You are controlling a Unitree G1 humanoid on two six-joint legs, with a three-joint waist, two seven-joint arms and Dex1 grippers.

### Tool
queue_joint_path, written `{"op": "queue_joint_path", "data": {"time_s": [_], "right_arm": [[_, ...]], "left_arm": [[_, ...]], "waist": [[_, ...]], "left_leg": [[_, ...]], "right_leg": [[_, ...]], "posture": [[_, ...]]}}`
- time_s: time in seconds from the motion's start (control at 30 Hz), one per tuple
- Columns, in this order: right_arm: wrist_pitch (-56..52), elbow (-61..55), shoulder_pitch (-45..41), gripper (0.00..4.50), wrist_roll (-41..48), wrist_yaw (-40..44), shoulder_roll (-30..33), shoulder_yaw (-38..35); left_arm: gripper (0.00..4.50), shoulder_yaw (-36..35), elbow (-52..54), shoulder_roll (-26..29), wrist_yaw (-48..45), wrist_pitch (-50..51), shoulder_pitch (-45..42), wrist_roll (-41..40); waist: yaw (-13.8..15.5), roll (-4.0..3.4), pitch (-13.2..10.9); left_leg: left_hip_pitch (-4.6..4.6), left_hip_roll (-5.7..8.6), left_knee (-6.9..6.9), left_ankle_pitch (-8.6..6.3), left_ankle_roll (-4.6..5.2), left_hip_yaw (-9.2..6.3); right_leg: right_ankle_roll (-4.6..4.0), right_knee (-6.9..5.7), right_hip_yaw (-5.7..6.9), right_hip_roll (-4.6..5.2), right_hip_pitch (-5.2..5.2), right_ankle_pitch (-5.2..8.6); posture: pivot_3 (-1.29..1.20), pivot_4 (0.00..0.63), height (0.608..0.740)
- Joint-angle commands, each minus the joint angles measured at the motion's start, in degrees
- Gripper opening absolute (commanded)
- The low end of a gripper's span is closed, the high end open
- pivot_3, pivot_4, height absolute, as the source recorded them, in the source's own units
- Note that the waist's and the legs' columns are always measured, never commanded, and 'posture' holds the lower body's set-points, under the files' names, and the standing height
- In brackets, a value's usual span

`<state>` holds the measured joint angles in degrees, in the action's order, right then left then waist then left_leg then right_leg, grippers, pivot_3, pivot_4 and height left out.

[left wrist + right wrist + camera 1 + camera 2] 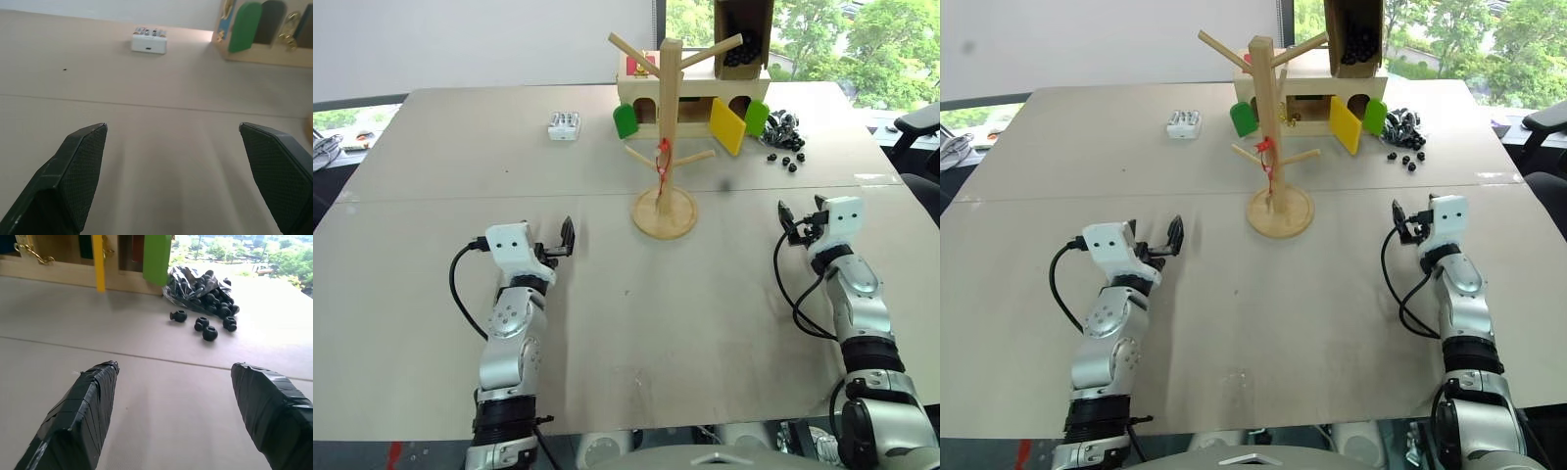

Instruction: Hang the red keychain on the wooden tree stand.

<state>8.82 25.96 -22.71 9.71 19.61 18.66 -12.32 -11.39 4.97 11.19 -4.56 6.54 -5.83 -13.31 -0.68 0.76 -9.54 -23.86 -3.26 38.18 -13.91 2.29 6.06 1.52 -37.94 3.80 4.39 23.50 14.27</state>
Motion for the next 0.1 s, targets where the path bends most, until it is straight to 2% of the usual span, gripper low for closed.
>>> {"op": "queue_joint_path", "data": {"time_s": [0.03,0.1], "right_arm": [[2.59,-1.33,0.18,3.95,0.47,-0.98,-0.51,-0.81],[2.76,-1.45,0.44,3.95,0.57,-1.08,-0.69,-0.75]], "left_arm": [[4.50,-0.32,0.41,0.33,0.17,-2.55,-0.20,1.91],[4.50,-0.05,0.53,0.34,-0.02,-1.78,-0.07,2.23]], "waist": [[-0.02,0.00,0.00],[-0.02,0.00,0.00]], "left_leg": [[0.00,0.00,0.00,0.00,0.00,0.00],[0.00,-0.03,0.00,0.00,0.00,-0.01]], "right_leg": [[0.00,0.00,0.00,0.00,0.00,0.00],[0.00,0.00,0.01,0.00,0.00,0.00]], "posture": [[0.00,0.150,0.740],[0.00,0.150,0.740]]}}
